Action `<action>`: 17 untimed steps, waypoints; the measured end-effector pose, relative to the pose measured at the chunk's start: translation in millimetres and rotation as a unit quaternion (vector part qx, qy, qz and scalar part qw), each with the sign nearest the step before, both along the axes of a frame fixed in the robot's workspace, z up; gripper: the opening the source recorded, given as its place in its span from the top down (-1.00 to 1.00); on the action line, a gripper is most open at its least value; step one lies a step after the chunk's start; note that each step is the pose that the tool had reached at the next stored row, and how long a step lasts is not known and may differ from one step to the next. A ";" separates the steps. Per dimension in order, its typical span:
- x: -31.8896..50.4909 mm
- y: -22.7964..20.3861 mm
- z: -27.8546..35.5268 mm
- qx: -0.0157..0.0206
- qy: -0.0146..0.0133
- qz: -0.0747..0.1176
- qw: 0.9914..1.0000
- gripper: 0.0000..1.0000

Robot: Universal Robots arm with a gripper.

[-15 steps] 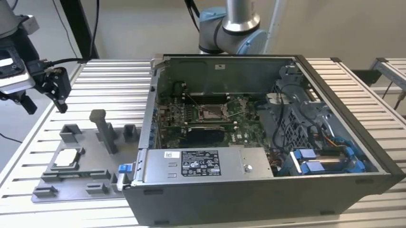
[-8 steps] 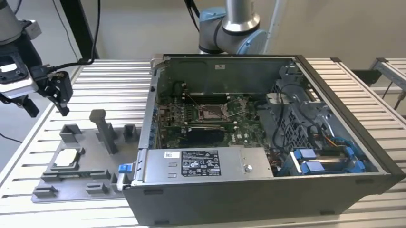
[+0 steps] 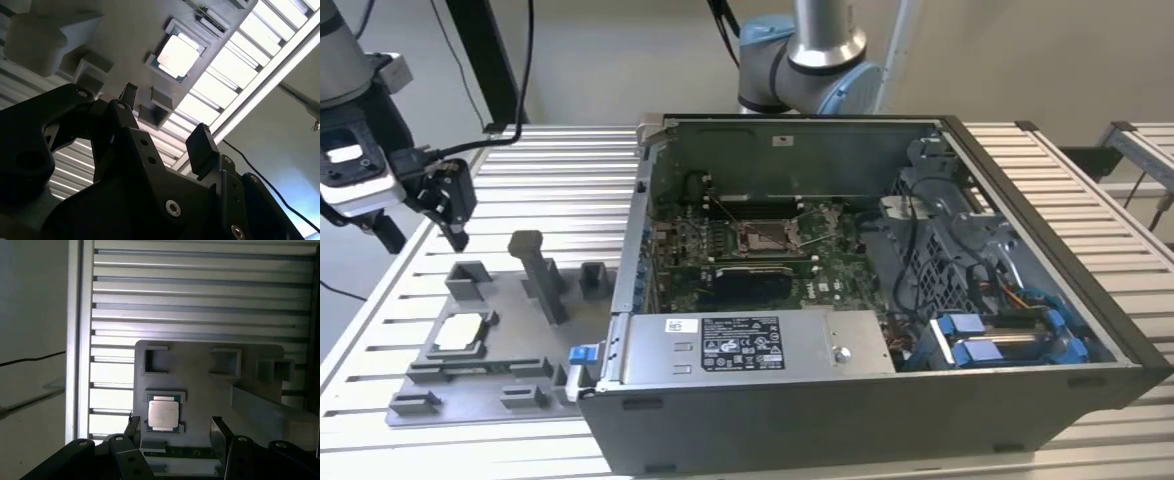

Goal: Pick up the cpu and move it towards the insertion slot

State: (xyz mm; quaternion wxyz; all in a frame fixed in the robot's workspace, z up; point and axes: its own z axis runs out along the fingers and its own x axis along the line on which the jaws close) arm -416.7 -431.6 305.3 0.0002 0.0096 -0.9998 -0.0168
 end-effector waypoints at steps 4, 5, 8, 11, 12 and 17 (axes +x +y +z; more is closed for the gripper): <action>0.0 0.0 -6.4 0.000 0.000 0.000 1.000 -1.00; 0.0 0.0 -8.0 0.000 0.000 0.000 1.000 -1.00; 0.0 0.0 -12.8 -0.001 0.000 0.000 1.000 -1.00; 0.0 0.0 -18.0 -0.001 0.000 0.000 1.000 -1.00; 0.0 0.0 -19.8 -0.001 0.000 0.000 1.000 -1.00; 0.0 0.0 -28.4 -0.001 0.000 0.000 1.000 -1.00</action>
